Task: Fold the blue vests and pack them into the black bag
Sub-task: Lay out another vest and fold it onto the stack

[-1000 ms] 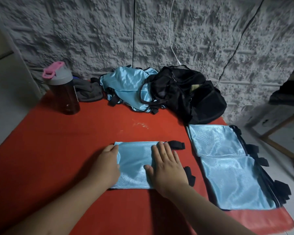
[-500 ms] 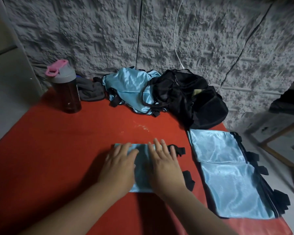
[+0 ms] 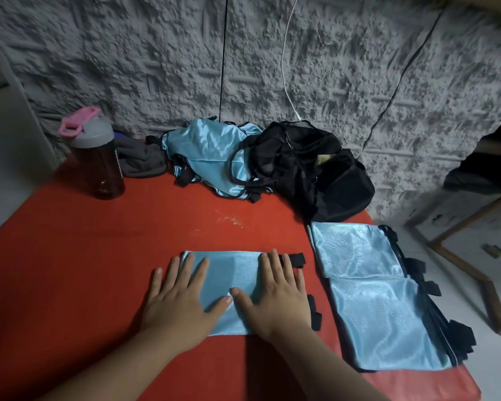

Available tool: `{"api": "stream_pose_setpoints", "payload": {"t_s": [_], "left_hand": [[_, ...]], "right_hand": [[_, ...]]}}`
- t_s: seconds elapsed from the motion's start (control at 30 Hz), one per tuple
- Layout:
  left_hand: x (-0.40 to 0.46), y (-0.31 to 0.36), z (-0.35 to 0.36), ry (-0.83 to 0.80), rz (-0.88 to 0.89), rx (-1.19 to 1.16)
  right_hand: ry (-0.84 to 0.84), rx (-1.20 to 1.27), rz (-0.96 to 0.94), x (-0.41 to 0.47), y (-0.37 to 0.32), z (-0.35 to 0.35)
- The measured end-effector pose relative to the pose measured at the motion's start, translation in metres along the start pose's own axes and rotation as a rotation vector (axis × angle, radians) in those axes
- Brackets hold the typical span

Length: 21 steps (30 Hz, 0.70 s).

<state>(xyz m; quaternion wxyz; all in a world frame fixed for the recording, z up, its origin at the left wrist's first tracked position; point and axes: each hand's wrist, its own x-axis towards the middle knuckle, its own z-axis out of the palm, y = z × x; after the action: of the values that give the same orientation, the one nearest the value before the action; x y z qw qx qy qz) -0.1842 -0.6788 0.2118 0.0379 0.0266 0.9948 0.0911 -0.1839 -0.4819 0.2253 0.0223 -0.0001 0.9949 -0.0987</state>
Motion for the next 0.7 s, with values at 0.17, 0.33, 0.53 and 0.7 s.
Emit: {"api": "stream_pose_setpoints", "payload": {"t_s": [0.17,0.33,0.53,0.7], "left_hand": [[-0.001,0.001,0.001,-0.023,-0.023,0.026],[0.0,0.001,-0.002,-0.054,-0.03,0.002],[0.007,-0.002,-0.031,0.224,-0.133,-0.368],[0.009,-0.015,-0.037,0.059,-0.318,-0.213]], "right_hand": [[-0.04,0.041,0.011,0.002,0.004,0.001],[-0.108,0.1,0.002,0.005,0.005,-0.005],[0.27,0.326,0.024,0.004,0.015,-0.051],[0.007,0.136,0.314,-0.007,0.018,-0.056]]}}
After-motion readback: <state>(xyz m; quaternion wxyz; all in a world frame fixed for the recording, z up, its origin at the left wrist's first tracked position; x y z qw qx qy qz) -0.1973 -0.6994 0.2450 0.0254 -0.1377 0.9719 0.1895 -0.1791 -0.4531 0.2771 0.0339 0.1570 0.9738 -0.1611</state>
